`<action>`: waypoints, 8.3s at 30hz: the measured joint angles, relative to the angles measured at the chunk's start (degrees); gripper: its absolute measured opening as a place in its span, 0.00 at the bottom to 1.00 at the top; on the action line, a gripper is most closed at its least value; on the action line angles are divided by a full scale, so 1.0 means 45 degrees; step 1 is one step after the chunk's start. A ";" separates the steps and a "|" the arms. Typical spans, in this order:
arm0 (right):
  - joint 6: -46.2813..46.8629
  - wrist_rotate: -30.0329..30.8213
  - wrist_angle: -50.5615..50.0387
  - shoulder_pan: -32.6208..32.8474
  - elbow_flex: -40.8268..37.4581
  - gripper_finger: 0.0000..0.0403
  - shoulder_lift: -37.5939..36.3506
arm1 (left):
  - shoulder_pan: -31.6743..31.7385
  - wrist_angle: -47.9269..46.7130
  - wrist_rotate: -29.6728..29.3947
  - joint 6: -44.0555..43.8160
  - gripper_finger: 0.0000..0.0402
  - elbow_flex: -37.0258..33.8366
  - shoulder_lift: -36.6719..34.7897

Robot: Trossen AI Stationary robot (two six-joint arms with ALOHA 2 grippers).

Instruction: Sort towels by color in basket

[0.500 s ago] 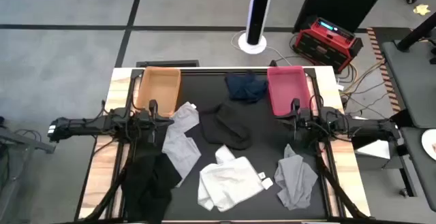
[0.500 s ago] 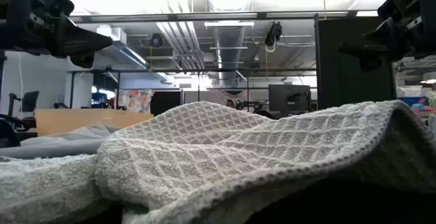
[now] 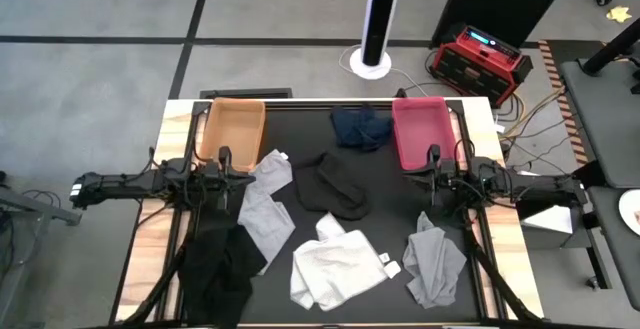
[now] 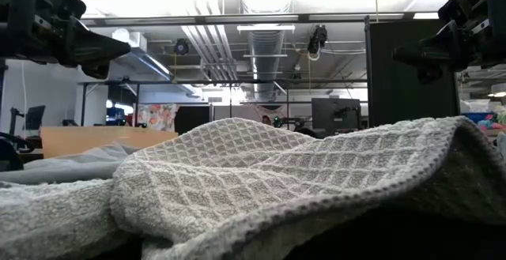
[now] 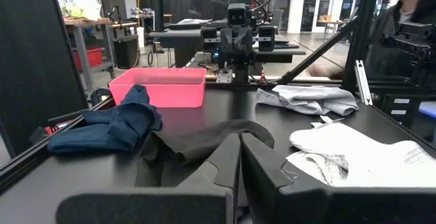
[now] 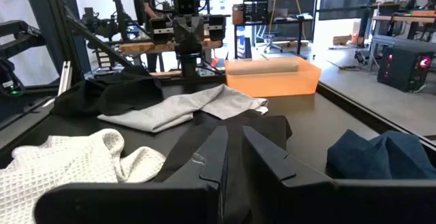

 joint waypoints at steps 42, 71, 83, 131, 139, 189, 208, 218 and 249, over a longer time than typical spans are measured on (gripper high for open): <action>0.0000 -0.0005 0.0001 0.0000 0.0000 0.08 0.0000 | 0.0000 0.0002 0.0000 0.0002 0.00 0.0000 -0.0004; 0.2713 0.2577 -0.0507 0.0001 0.1391 0.08 0.1669 | 0.0023 0.3334 -0.1346 -0.2985 0.00 0.0000 0.0086; 0.3944 0.3783 -0.3221 0.0001 0.4372 0.08 0.3087 | 0.0024 0.3428 -0.3855 -0.2043 0.00 0.0000 0.0142; -0.0002 0.3522 0.0588 0.0463 1.0652 0.10 1.8281 | -0.0228 0.3729 -0.4242 -0.2383 0.00 0.0672 0.3366; 0.0418 0.3613 -0.0086 0.0773 1.2333 0.34 2.0510 | -0.0226 0.3883 -0.4515 -0.1938 0.00 0.0680 0.3497; -0.4325 0.6911 -0.1497 0.0676 1.5028 0.02 1.5141 | -0.0219 0.4176 -0.5319 -0.2393 0.00 0.0685 0.4391; -0.9483 1.8410 -0.1111 0.0138 1.5368 0.02 1.4076 | -0.0219 0.4201 -0.5314 -0.2438 0.00 0.0685 0.4402; -0.6803 1.9009 -0.3991 -0.1737 1.4822 0.02 1.4144 | -0.0223 0.4201 -0.5314 -0.2438 0.00 0.0685 0.4405; 0.0776 1.3226 -0.8169 -0.6316 1.2615 0.02 1.3824 | -0.0223 0.4153 -0.5314 -0.2667 0.00 0.0685 0.4401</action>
